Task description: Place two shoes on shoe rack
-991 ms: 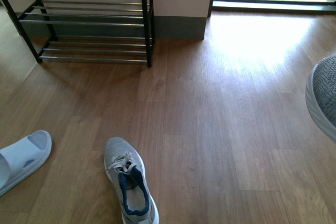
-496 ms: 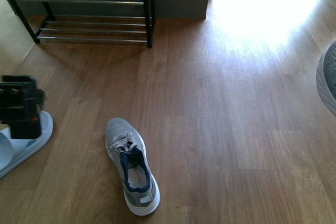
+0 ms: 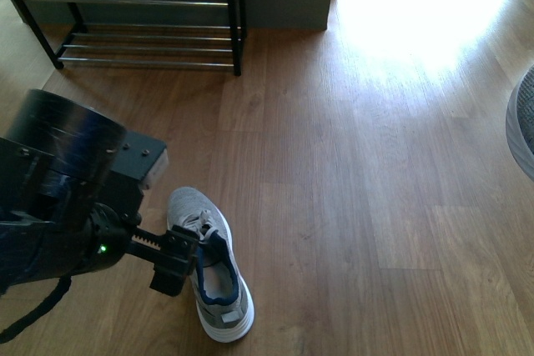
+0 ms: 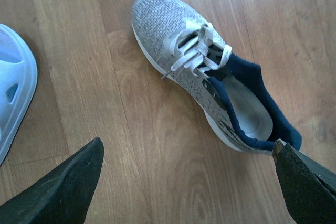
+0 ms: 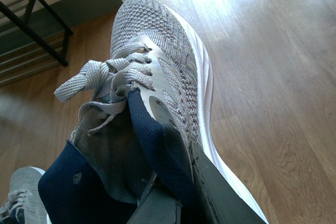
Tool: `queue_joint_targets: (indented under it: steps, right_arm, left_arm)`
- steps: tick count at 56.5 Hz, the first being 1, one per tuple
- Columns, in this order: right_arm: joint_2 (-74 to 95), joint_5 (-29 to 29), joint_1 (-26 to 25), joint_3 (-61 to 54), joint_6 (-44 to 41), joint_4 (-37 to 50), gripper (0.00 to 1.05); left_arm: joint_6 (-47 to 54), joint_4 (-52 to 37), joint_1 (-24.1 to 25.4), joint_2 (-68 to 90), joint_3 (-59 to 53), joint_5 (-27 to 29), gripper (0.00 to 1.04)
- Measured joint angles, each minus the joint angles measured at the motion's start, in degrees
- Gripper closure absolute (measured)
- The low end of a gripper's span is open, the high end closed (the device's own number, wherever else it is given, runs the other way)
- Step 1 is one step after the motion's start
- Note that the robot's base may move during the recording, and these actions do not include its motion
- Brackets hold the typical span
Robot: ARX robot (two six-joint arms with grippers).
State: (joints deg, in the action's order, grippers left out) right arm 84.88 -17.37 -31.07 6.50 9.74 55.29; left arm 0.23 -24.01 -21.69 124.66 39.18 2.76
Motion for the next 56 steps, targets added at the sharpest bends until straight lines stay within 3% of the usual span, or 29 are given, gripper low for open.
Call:
queue_joint_targets:
  steps: [23,41,50,56]
  right_arm:
    - [0.0,0.0,0.0,0.0,0.0,0.0,1.04]
    - [0.0,0.0,0.0,0.0,0.0,0.0,1.04]
    - [0.0,0.0,0.0,0.0,0.0,0.0,1.04]
    - [0.0,0.0,0.0,0.0,0.0,0.0,1.04]
  left_arm:
    - [6.1,7.9,-2.5,11.1,10.6,1.0,0.09]
    - [2.8,6.6,-2.5,21.0,16.0,8.4,0.09]
    - [-2.1,6.3,-4.5,21.7,18.6,1.9,0.09]
    - [-3.8,7.7,-6.9,23.0,21.2,1.6,0.09]
